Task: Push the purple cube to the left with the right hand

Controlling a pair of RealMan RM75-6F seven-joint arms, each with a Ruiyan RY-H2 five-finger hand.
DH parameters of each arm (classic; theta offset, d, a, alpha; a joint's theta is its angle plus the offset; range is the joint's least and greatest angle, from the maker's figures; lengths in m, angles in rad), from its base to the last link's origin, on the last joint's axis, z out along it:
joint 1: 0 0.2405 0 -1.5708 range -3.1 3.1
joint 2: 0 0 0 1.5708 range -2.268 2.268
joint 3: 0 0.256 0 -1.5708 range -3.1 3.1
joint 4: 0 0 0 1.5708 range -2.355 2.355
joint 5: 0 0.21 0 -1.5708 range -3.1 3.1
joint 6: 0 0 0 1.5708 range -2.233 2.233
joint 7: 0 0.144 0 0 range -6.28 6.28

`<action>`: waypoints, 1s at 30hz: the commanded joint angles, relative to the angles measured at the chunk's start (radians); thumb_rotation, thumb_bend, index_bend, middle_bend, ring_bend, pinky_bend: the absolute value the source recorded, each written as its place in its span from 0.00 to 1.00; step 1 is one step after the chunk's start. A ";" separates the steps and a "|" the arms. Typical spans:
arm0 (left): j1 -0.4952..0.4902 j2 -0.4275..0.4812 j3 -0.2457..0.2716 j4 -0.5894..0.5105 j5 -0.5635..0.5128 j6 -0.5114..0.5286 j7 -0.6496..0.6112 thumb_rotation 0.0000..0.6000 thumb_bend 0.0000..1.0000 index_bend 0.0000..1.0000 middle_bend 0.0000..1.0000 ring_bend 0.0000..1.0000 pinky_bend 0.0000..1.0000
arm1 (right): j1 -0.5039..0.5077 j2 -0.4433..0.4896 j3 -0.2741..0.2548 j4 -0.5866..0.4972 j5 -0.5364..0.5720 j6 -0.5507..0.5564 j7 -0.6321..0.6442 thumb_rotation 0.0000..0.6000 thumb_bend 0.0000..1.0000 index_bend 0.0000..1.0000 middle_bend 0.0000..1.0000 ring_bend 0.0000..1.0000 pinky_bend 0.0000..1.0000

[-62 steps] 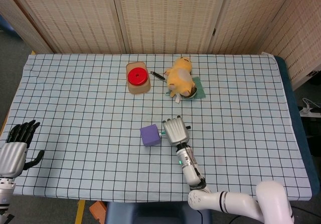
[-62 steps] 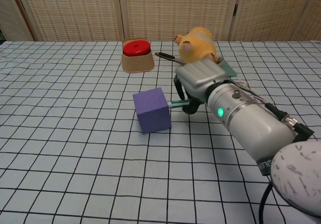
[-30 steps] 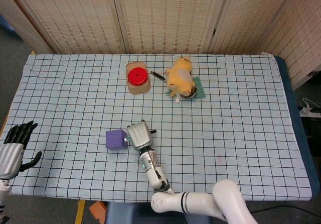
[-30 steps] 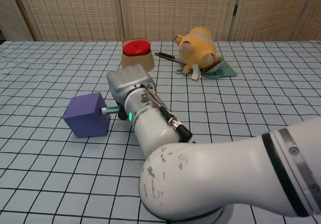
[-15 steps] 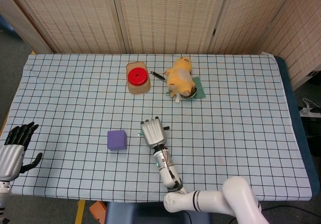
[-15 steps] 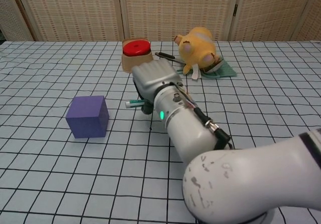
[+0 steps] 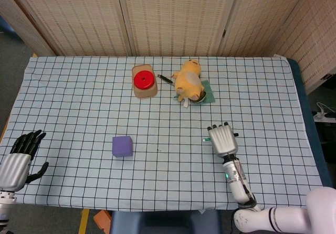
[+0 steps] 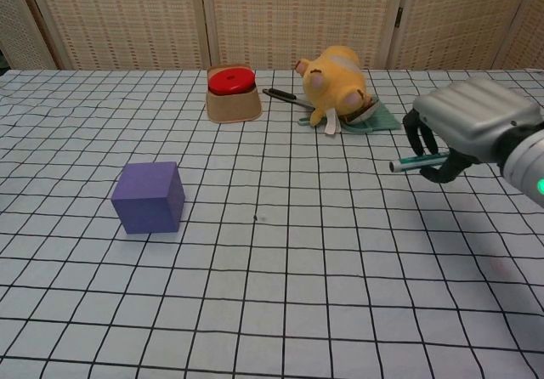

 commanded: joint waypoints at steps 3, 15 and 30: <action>-0.003 -0.002 -0.005 -0.003 -0.022 -0.013 0.008 1.00 0.38 0.00 0.00 0.00 0.07 | -0.072 0.067 -0.032 0.035 -0.002 -0.098 0.167 1.00 0.44 0.93 0.81 0.57 0.48; -0.011 -0.013 -0.008 0.000 -0.036 -0.029 0.033 1.00 0.38 0.00 0.00 0.00 0.07 | -0.096 0.032 -0.034 0.147 -0.044 -0.267 0.317 1.00 0.39 0.03 0.15 0.15 0.32; -0.005 -0.014 -0.008 0.001 -0.030 -0.013 0.037 1.00 0.38 0.00 0.00 0.00 0.08 | -0.298 0.271 -0.092 -0.081 -0.440 0.065 0.530 1.00 0.25 0.00 0.00 0.00 0.13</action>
